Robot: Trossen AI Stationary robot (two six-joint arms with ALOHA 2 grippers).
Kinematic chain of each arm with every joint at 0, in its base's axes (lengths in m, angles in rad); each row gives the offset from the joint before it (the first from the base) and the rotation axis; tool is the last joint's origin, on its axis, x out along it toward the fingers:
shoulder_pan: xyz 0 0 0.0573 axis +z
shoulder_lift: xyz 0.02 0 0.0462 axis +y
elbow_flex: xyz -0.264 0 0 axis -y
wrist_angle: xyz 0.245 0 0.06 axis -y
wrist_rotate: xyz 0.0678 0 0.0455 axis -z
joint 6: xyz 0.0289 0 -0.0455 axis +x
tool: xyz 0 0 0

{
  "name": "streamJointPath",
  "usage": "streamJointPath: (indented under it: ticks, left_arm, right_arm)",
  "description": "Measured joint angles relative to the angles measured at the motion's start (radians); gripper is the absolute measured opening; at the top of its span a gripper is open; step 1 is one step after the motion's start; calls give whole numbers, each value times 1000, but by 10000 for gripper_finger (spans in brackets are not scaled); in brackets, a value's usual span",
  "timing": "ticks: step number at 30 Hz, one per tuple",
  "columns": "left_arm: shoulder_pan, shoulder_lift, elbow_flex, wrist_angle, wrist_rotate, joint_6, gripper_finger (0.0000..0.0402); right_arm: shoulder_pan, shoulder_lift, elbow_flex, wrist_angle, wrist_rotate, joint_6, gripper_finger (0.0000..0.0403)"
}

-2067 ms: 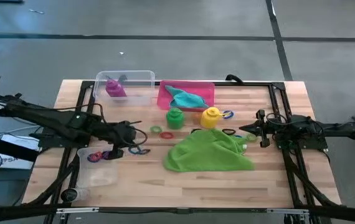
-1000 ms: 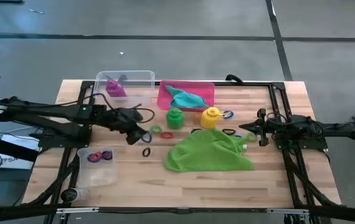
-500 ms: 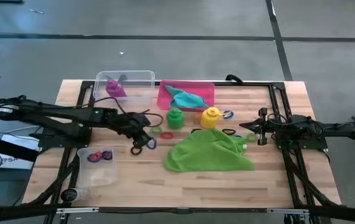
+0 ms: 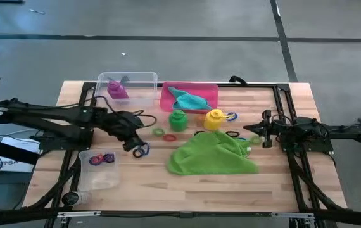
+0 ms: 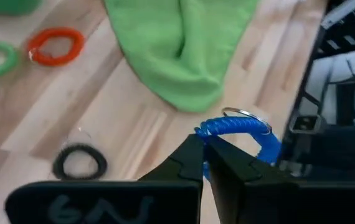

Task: Pick & Place Sports Items
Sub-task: Put the blue spring keychain into the bottom transparent bin

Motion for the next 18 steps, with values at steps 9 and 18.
streamJointPath:
  ticks: [9,18]
  left_arm:
    - [-119,-161,0,-183,-8,-116,0]
    - [-363,-187,0,-392,-75,-271,0]
  right_arm:
    - [0,0,0,0,0,238,0]
    - [0,0,0,1,0,241,0]
